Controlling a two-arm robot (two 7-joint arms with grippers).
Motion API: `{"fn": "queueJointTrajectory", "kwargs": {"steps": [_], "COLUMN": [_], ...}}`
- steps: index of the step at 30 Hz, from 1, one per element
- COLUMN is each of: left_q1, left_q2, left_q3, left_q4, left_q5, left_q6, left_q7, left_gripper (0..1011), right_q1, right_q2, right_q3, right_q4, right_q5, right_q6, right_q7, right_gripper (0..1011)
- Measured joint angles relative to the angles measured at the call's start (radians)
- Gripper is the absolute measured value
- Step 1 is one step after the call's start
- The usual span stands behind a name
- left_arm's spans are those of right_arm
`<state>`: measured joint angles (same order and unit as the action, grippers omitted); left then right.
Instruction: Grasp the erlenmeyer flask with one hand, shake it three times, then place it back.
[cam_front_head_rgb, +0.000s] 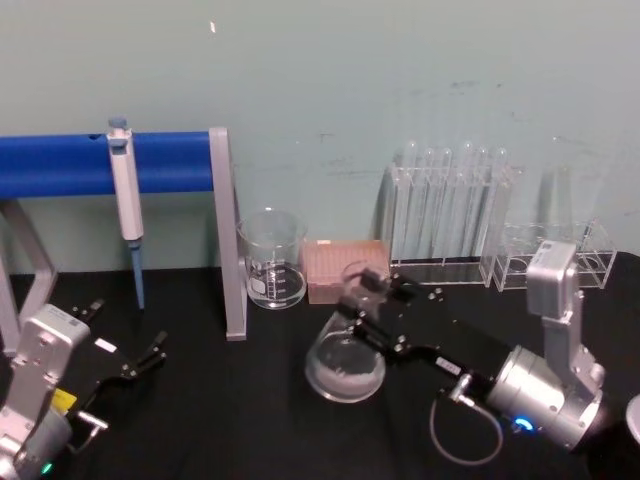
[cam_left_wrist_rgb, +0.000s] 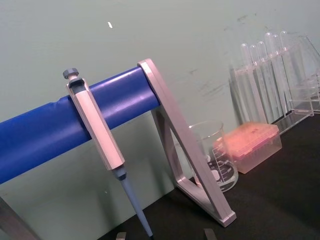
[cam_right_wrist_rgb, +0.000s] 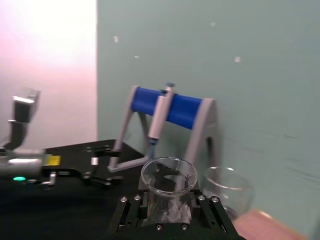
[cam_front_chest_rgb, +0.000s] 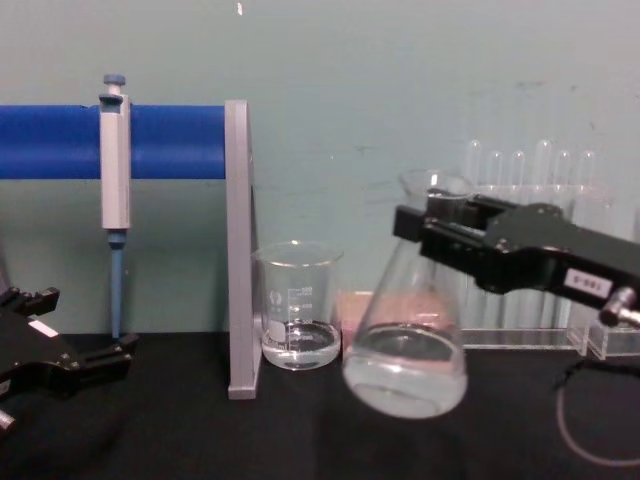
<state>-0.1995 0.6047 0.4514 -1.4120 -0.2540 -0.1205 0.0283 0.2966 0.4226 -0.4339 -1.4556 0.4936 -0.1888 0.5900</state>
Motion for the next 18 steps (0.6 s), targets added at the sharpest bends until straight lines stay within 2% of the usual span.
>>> {"fn": "queueJointTrajectory", "kwargs": {"steps": [13,15,18], "left_q1": [0.0,0.0,0.0], "left_q2": [0.0,0.0,0.0], "left_q3": [0.0,0.0,0.0], "left_q4": [0.0,0.0,0.0], "left_q5": [0.0,0.0,0.0], "left_q6": [0.0,0.0,0.0], "left_q7": [0.0,0.0,0.0], "left_gripper": [1001,1001,1001], "right_q1": [-0.039,-0.052,-0.061], "right_q2": [0.019,0.022,0.023], "right_q3": [0.107,0.133,0.151], "right_q4": [0.002,0.0,-0.002], "right_q5": [-0.025,-0.03,-0.033], "right_q6": [-0.005,-0.004,0.0], "right_q7": [-0.101,-0.123,-0.139], "right_gripper": [450,450,450]}}
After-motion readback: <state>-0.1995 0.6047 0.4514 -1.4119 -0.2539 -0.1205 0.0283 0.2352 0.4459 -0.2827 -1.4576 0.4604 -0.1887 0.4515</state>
